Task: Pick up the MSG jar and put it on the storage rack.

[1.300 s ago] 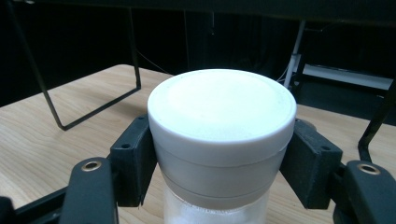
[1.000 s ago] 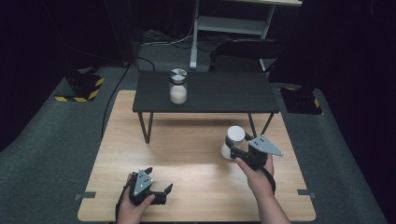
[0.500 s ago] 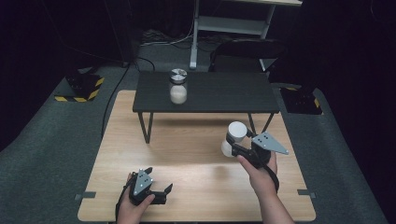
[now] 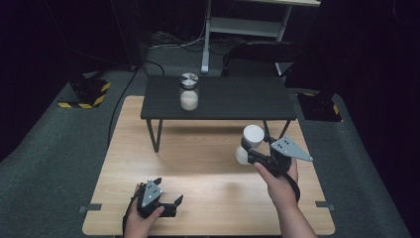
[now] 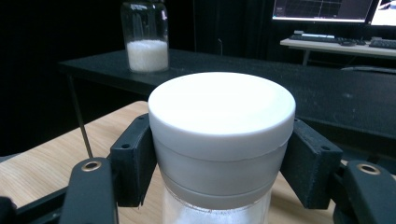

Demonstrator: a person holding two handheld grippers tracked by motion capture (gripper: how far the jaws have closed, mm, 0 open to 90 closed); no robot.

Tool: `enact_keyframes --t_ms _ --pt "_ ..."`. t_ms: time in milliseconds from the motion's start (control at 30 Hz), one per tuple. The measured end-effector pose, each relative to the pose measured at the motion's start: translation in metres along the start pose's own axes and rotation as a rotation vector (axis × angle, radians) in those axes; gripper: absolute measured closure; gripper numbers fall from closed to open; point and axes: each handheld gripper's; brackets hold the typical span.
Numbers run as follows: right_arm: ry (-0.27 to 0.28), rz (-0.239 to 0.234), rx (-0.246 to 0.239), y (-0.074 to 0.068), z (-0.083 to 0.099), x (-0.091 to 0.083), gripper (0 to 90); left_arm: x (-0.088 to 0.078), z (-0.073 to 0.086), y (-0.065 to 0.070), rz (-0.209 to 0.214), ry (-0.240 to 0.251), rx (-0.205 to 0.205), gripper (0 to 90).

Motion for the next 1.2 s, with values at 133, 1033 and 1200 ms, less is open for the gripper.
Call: enact_keyframes --t_ms 133,1033,1200 --pt "0.008 0.001 -0.006 -0.001 -0.009 -0.002 33.7 0.000 0.000 0.000 0.001 0.002 0.002 0.3" --pt "0.037 0.020 -0.006 -0.005 -0.059 0.010 33.8 0.000 0.000 -0.001 0.008 0.002 -0.001 0.3" --pt "0.039 0.030 -0.010 -0.007 -0.067 0.016 33.7 0.000 0.000 -0.002 0.009 0.000 -0.001 0.3"
Point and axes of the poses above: each handheld gripper's, and its own axes: x roughly forward along the jaws, z roughly out of its underside, y roughly to its right, and after that the axes turned 10 degrees about z, right-handed
